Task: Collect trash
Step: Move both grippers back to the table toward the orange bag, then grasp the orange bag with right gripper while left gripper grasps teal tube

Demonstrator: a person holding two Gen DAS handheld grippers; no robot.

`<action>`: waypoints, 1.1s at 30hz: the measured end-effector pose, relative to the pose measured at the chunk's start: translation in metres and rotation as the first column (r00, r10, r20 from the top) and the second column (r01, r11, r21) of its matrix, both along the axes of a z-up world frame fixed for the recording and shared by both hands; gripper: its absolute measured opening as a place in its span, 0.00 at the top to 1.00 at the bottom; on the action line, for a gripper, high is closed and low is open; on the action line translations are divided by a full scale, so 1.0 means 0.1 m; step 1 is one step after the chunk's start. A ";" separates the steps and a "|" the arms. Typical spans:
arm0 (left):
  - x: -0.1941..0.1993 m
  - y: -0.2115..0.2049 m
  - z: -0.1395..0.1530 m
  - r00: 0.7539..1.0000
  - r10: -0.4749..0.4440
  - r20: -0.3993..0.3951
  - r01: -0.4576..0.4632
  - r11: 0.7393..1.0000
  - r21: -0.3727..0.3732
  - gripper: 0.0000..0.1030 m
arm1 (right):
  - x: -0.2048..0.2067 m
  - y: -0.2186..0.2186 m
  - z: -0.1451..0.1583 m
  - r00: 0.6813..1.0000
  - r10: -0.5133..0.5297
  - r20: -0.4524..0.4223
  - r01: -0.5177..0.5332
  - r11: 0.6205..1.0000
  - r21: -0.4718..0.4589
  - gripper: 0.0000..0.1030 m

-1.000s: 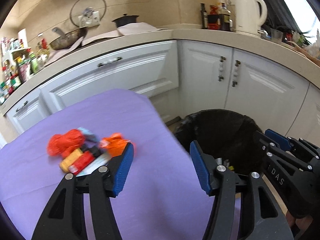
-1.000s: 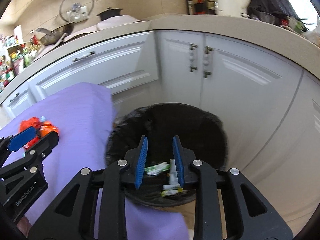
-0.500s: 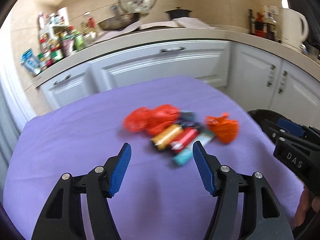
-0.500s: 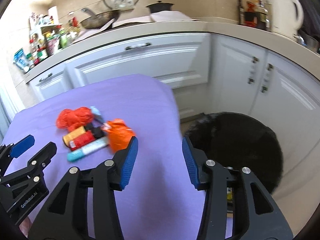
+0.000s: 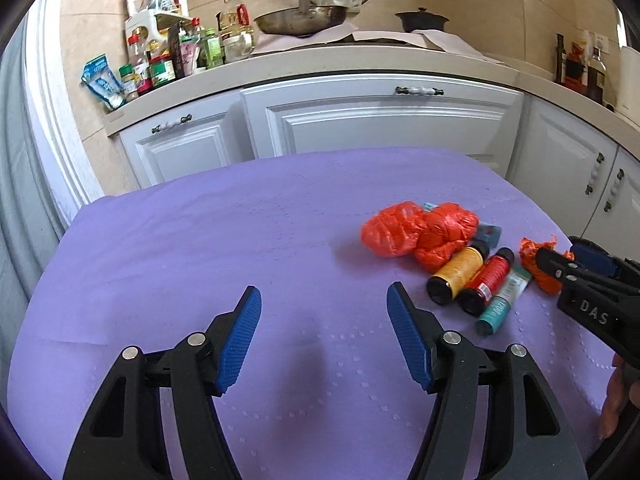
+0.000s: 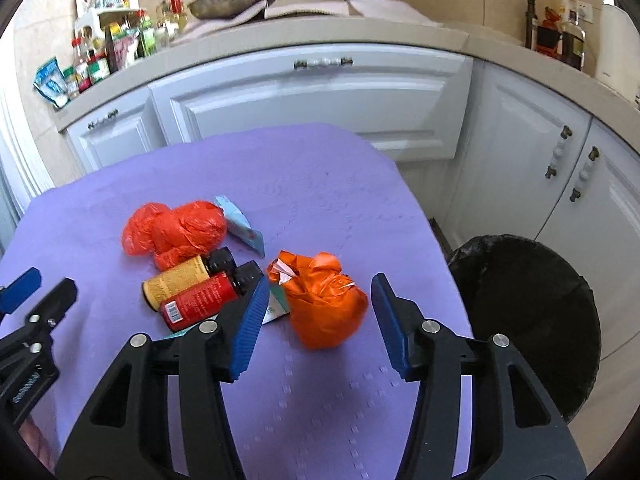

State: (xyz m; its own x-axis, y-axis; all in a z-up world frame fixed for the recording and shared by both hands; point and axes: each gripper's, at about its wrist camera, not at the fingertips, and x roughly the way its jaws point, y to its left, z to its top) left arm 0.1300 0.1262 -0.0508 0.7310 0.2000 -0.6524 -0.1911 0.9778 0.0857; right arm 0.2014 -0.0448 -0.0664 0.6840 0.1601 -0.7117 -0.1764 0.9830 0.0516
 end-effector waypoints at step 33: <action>0.09 -0.84 -0.17 0.963 -0.259 -0.074 0.255 0.965 -0.055 0.37 | -0.47 -0.84 0.01 0.989 -0.149 -0.004 0.148 0.987 0.067 0.59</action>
State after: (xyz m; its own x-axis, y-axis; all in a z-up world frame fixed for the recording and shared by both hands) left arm 0.1391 0.0425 -0.0680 0.6995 -0.0184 -0.7144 0.0729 0.9963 0.0457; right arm 0.1541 -0.1291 -0.0650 0.7046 0.1042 -0.7019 -0.0289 0.9926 0.1183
